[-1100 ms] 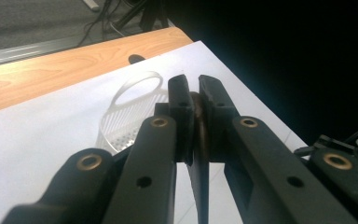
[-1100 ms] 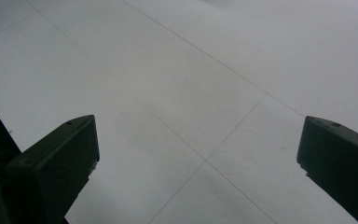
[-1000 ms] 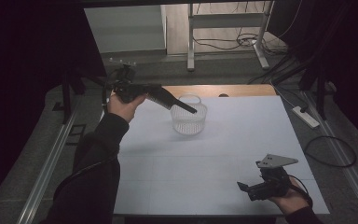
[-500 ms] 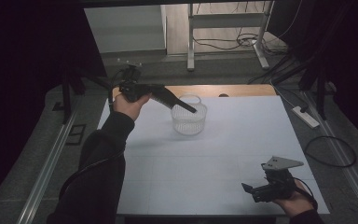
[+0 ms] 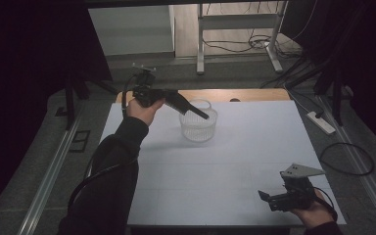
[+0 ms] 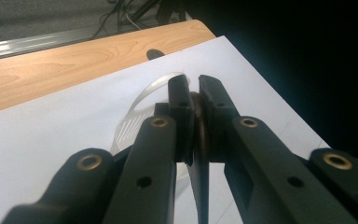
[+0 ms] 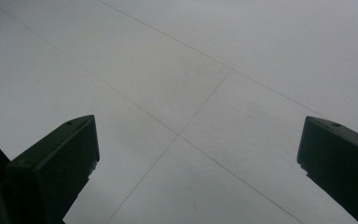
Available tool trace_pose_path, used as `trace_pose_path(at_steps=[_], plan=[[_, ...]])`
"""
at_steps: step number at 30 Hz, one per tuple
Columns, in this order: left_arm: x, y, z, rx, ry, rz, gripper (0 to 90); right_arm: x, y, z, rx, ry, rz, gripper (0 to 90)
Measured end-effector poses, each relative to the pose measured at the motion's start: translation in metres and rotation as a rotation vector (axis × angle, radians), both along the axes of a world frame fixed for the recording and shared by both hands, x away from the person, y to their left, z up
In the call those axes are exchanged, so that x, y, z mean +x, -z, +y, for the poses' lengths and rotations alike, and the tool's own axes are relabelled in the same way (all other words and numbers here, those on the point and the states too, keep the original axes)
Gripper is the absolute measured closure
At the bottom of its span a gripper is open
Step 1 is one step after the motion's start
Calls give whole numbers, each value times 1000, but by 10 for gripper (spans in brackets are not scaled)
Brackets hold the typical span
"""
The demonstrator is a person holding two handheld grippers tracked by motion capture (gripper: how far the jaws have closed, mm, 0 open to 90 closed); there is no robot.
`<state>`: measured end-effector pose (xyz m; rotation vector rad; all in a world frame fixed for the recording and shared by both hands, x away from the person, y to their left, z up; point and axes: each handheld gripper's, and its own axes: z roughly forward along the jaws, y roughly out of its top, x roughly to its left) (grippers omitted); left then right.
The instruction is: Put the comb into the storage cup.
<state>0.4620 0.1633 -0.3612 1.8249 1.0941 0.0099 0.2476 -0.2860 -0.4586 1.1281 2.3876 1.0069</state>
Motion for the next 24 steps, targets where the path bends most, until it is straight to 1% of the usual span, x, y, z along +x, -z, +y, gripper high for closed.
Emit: trace_pose_path(at_steps=[4,8,17,22,24], plan=[[3,3,-4,1,-7,2,837,-1,-2,-2,5,21,19,0],[6,6,-7,4,-11,5,837,-2,-4,-5,16,37,25,0],[13,15,-14,16,-11,17,837,-8,-9,-9,17,59,14,0],[17,19,-18,29,-7,28,837,-12,-12,-14,20,66,10,0],[18,22,-20,27,-7,36,837,-13,-13,-16,22,67,8,0]])
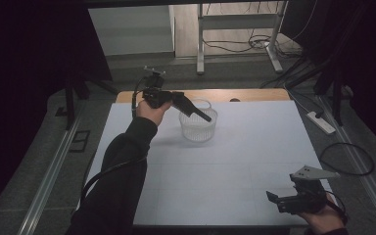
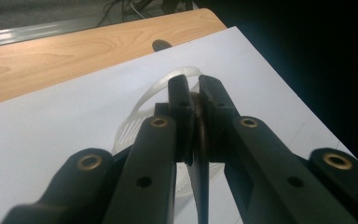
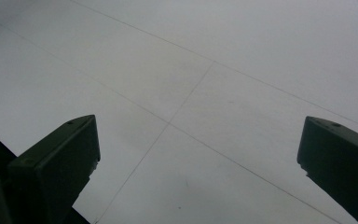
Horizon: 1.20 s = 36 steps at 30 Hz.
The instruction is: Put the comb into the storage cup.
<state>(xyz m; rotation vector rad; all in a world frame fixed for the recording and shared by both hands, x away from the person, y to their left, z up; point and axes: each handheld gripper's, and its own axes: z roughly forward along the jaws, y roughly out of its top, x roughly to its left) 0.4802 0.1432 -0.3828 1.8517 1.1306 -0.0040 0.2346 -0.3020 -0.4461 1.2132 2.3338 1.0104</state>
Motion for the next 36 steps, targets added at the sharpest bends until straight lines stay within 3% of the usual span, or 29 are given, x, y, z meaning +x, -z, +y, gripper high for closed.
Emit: trace_pose_path(at_steps=[14,27,36], plan=[[9,20,-10,17,0,32,836,-5,-2,-5,-5,4,-8,0],[10,33,3,-65,-20,82,835,-5,-2,-5,-11,3,-5,0],[10,36,5,-89,-14,92,835,-4,-1,-4,-15,2,0,0]])
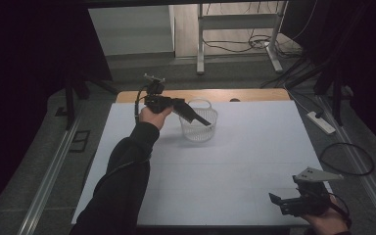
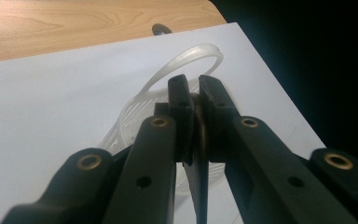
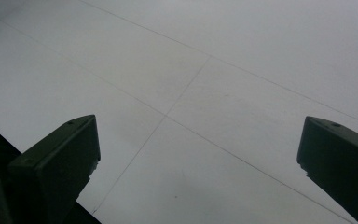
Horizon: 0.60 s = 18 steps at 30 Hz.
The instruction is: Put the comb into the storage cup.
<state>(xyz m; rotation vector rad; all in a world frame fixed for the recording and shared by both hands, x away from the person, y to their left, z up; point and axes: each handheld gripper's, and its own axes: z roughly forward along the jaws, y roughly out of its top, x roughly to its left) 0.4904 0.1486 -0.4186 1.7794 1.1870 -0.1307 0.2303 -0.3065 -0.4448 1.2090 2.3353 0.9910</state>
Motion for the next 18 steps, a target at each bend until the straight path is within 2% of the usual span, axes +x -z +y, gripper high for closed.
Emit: trace_pose_path(at_steps=[8,18], plan=[[-1,6,6,-6,-5,9,831,0,0,0,-2,-1,2,0],[-1,7,6,53,-25,-8,797,0,0,1,-7,-1,6,0]])
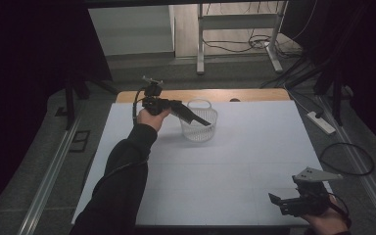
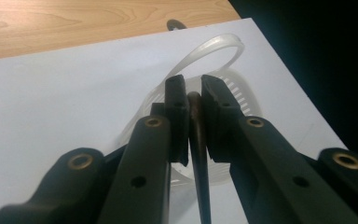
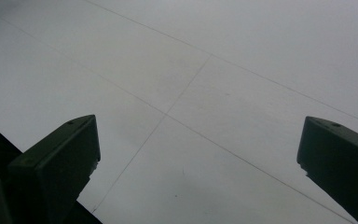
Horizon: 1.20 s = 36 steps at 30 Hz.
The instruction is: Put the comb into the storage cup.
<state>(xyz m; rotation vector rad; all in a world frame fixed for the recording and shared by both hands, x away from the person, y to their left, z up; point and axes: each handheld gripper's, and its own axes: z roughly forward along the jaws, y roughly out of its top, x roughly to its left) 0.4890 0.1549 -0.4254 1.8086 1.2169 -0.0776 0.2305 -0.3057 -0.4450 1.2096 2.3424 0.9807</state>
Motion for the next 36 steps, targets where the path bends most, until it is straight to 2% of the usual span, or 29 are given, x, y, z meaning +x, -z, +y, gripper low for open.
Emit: trace_pose_path(at_steps=[25,36], plan=[[-2,4,0,101,-30,-21,731,0,0,0,-2,-2,4,0],[-3,8,-2,171,-55,-34,663,0,0,1,-5,-5,2,0]])
